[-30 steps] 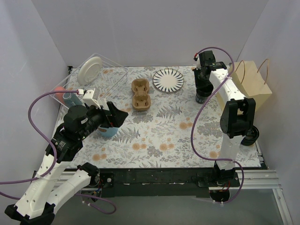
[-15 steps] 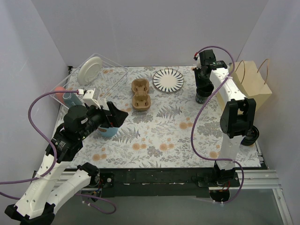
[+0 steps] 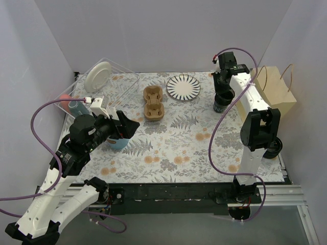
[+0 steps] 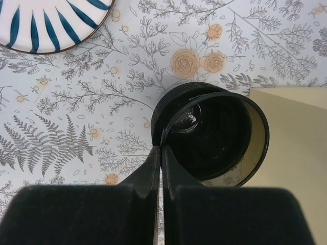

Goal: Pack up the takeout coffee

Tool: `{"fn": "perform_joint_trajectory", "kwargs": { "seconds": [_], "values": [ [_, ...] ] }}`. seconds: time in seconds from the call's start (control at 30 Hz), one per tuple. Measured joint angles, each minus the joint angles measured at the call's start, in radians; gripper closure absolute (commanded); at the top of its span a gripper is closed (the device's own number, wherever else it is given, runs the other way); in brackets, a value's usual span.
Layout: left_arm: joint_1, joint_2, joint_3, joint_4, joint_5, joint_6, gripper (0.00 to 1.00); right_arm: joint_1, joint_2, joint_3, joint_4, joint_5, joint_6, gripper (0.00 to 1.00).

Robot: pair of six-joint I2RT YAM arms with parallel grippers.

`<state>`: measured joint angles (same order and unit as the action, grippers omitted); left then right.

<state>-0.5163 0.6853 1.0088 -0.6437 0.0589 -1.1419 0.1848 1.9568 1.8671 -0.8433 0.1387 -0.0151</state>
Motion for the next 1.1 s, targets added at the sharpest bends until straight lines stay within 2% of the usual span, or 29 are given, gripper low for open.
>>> {"fn": "perform_joint_trajectory", "kwargs": {
  "seconds": [0.43,0.77,0.9,1.1],
  "values": [
    [0.0,0.0,0.0,0.0,-0.017,0.001,0.02,0.026,-0.106,0.097,-0.061,0.08,-0.019,0.99],
    [0.0,0.02,0.064,-0.015,-0.056,0.021,0.02,0.177,-0.214,0.124,-0.097,0.174,-0.026,0.99],
    [0.0,0.013,0.085,-0.015,-0.08,0.036,0.02,0.32,-0.294,0.022,-0.073,0.209,-0.01,0.99],
    [0.0,-0.015,0.12,-0.016,-0.127,0.047,0.02,0.55,-0.392,-0.259,0.003,0.225,0.073,0.99]
  ]
}}
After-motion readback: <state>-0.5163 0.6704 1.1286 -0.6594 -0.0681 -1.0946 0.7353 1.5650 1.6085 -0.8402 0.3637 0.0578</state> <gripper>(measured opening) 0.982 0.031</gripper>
